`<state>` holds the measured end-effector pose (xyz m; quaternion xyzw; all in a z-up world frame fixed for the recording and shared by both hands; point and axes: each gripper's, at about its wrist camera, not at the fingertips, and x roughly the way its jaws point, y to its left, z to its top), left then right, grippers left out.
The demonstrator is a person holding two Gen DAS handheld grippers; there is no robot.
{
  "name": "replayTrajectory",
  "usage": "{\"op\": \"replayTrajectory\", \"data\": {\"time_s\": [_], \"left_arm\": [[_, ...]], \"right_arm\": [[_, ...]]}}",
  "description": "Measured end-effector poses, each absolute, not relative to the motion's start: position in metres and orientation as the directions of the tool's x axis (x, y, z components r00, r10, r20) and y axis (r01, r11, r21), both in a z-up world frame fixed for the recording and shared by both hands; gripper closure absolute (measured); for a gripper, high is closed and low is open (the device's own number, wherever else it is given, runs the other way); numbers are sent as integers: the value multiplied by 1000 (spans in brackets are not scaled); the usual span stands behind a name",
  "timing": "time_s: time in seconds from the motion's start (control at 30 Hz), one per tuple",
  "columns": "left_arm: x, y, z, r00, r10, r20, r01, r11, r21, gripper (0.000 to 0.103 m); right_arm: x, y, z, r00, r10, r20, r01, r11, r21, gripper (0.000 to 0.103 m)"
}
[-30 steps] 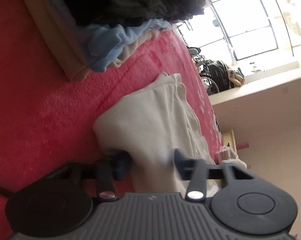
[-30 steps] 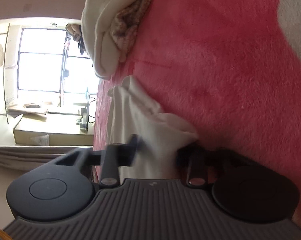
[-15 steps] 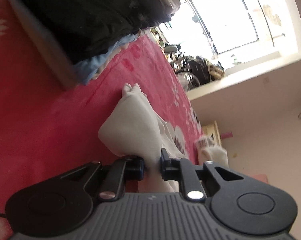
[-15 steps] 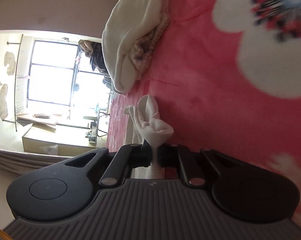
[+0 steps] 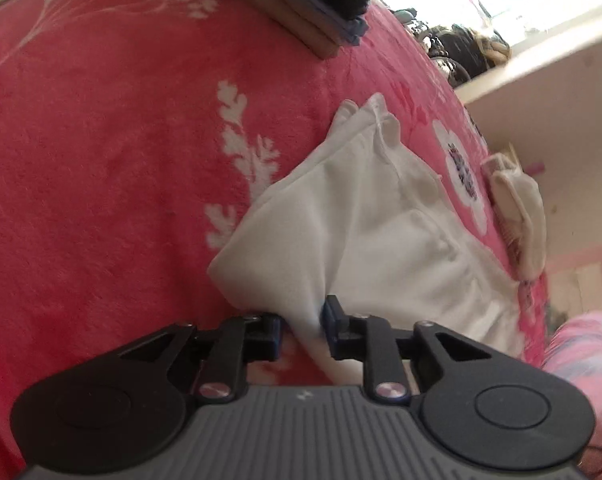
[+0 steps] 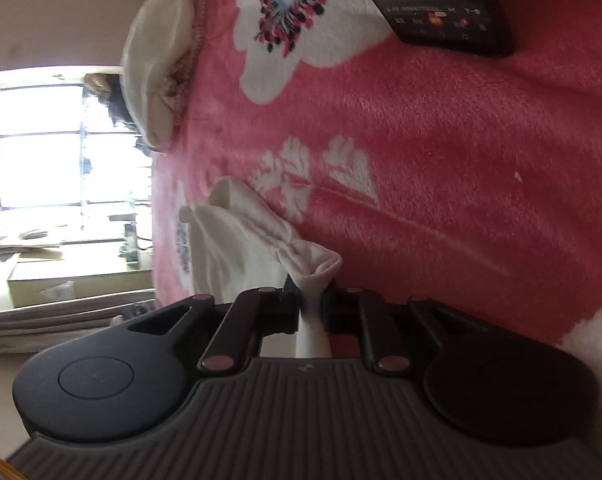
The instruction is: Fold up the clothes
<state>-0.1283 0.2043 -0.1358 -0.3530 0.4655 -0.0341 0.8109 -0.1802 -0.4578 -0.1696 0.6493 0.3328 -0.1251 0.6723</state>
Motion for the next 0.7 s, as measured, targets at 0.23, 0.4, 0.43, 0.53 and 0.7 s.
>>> {"op": "replayTrajectory", "data": {"time_s": [0.23, 0.4, 0.43, 0.53, 0.7], "left_arm": [[-151, 221, -86, 638, -221, -738, -174, 892, -418, 70], [-139, 201, -51, 710, -219, -669, -35, 938, -345, 70], [-134, 193, -48, 714, -239, -658, 2, 941, -339, 69], [-110, 148, -63, 641, -346, -685, 154, 932, -327, 69], [-88, 110, -102, 586, -264, -766, 248, 959, -140, 69]], "right_arm": [[-203, -458, -104, 735, -66, -675, 632, 426, 647, 73], [-180, -398, -64, 771, -103, -629, 430, 812, 395, 72], [-169, -378, -62, 774, -54, -631, 345, 871, 349, 72], [-139, -309, -64, 742, 122, -659, 49, 971, 234, 73], [-106, -237, -86, 649, 232, -724, -198, 971, 134, 74]]}}
